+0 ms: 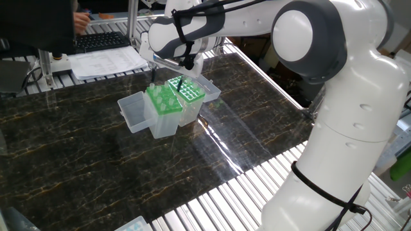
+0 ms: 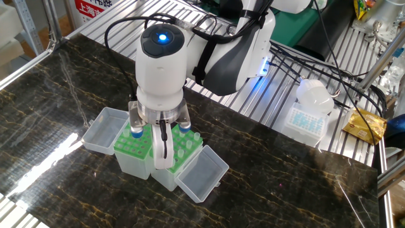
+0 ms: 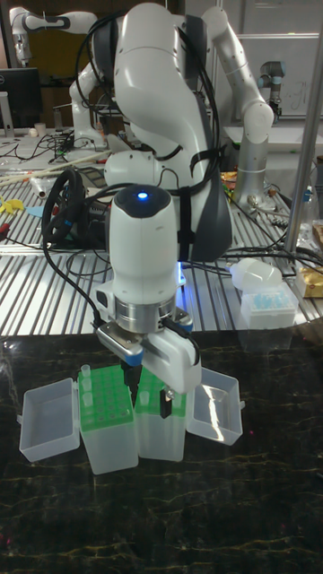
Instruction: Transfer all large pipette tips from one holder to another
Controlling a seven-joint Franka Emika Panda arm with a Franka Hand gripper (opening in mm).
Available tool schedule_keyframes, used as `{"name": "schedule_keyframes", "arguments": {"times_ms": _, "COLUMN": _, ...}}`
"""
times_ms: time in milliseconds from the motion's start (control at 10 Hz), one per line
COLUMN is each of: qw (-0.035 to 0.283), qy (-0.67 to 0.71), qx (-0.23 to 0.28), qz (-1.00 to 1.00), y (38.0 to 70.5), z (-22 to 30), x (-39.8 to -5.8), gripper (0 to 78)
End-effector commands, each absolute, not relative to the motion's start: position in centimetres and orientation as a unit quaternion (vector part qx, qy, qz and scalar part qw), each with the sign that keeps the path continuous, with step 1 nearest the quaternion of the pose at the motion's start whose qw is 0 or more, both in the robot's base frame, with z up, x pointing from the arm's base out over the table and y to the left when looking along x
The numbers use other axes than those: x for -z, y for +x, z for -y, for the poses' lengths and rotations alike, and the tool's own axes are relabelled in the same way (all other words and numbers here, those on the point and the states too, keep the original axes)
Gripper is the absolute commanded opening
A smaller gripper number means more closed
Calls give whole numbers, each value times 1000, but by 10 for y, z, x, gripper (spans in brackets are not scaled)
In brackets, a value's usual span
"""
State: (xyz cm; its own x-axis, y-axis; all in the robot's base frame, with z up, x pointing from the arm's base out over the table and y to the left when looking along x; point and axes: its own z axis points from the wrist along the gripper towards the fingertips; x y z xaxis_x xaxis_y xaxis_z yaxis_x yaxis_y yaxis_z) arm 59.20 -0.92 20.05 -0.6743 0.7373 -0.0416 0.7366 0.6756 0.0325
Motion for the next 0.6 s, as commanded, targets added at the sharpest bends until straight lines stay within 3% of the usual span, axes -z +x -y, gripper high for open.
{"name": "schedule_keyframes", "arguments": {"times_ms": 100, "qw": 27, "qy": 409, "qx": -9, "qz": -912, "y": 593, "z": 9, "x": -202, "gripper": 775}}
{"name": "schedule_keyframes", "arguments": {"times_ms": 200, "qw": 28, "qy": 408, "qx": -8, "qz": -912, "y": 593, "z": 9, "x": -202, "gripper": 775}}
{"name": "schedule_keyframes", "arguments": {"times_ms": 300, "qw": 28, "qy": 408, "qx": -8, "qz": -912, "y": 593, "z": 9, "x": -202, "gripper": 12}}
{"name": "schedule_keyframes", "arguments": {"times_ms": 600, "qw": 28, "qy": 408, "qx": -8, "qz": -912, "y": 593, "z": 9, "x": -202, "gripper": 12}}
